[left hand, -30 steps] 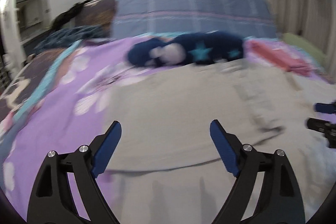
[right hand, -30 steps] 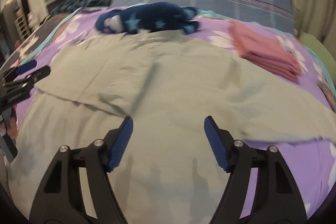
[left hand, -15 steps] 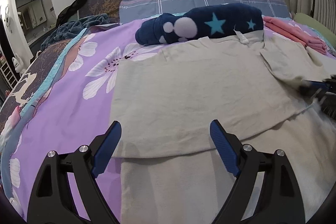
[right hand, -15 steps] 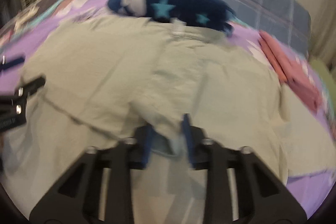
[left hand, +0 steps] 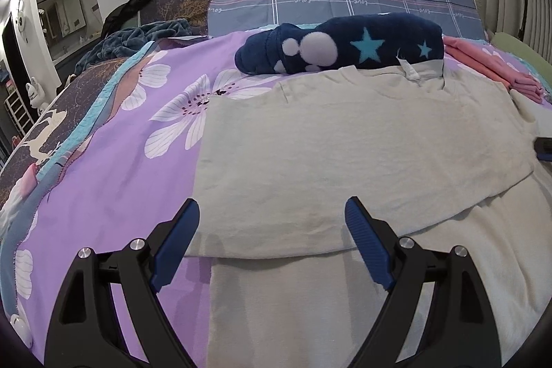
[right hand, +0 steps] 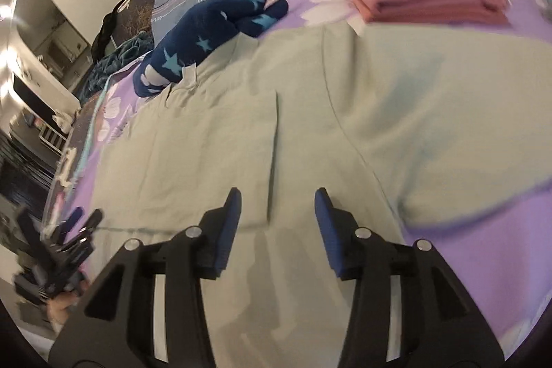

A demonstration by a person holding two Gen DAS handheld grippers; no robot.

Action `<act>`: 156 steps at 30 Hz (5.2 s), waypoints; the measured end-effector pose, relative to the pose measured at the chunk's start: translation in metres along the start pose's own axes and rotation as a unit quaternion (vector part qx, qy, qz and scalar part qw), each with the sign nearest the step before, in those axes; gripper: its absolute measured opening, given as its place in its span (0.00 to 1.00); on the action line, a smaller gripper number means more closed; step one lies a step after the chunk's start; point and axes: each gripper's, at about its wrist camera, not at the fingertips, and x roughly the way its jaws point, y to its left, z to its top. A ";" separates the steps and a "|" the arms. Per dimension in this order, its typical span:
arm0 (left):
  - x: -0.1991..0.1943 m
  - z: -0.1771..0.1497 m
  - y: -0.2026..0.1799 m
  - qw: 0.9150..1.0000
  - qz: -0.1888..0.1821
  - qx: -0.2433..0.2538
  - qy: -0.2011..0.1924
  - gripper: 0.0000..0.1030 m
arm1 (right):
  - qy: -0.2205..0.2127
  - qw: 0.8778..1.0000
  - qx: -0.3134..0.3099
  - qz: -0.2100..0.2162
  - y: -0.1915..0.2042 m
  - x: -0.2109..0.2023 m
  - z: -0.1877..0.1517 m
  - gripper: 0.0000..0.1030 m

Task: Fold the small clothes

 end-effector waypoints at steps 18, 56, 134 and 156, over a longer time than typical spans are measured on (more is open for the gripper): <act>-0.001 -0.005 0.084 0.978 -0.085 -0.190 -0.023 0.87 | -0.094 0.994 -0.041 -0.037 0.005 -0.041 0.035 0.05; 0.007 0.045 -0.097 0.992 -0.125 0.026 0.020 0.45 | -0.230 0.912 0.324 -0.106 -0.264 -0.208 -0.051 0.42; -0.033 0.169 -0.143 0.919 -0.385 -0.086 -0.003 0.05 | -0.021 0.998 0.020 0.049 -0.026 0.002 -0.011 0.14; 0.017 0.080 0.064 0.971 -0.168 -0.171 0.007 0.02 | -0.033 0.996 -0.068 -0.055 0.006 -0.004 -0.044 0.38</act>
